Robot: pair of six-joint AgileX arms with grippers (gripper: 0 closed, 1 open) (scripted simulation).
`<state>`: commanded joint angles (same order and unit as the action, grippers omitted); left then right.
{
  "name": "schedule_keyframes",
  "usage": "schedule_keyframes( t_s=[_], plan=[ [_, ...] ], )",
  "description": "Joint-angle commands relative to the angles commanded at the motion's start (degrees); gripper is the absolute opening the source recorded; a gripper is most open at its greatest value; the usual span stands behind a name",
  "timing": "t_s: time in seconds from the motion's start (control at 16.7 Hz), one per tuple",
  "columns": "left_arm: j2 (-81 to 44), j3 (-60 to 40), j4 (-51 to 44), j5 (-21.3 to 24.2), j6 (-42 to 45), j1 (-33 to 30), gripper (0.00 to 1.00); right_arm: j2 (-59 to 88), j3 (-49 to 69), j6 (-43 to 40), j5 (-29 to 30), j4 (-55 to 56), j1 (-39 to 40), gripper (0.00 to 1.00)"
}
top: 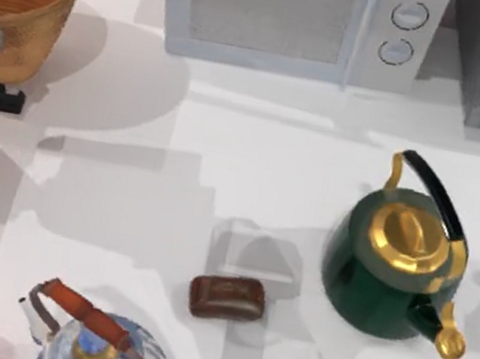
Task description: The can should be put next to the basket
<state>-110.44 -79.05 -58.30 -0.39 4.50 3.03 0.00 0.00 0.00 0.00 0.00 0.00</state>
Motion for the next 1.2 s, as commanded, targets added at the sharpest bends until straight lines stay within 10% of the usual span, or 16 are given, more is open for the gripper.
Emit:
schedule_keyframes(
  t_s=[0.24,1.2],
  plan=[
    [0.00,0.00,0.00,0.00,0.00,0.00,1.00,0.00,0.00,0.00,0.00,0.00,0.00,1.00],
    [6.55,-2.21,-9.07,2.20,3.58,-3.59,1.00,0.00,0.00,0.00,0.00,0.00,0.00,1.00]
  ],
)
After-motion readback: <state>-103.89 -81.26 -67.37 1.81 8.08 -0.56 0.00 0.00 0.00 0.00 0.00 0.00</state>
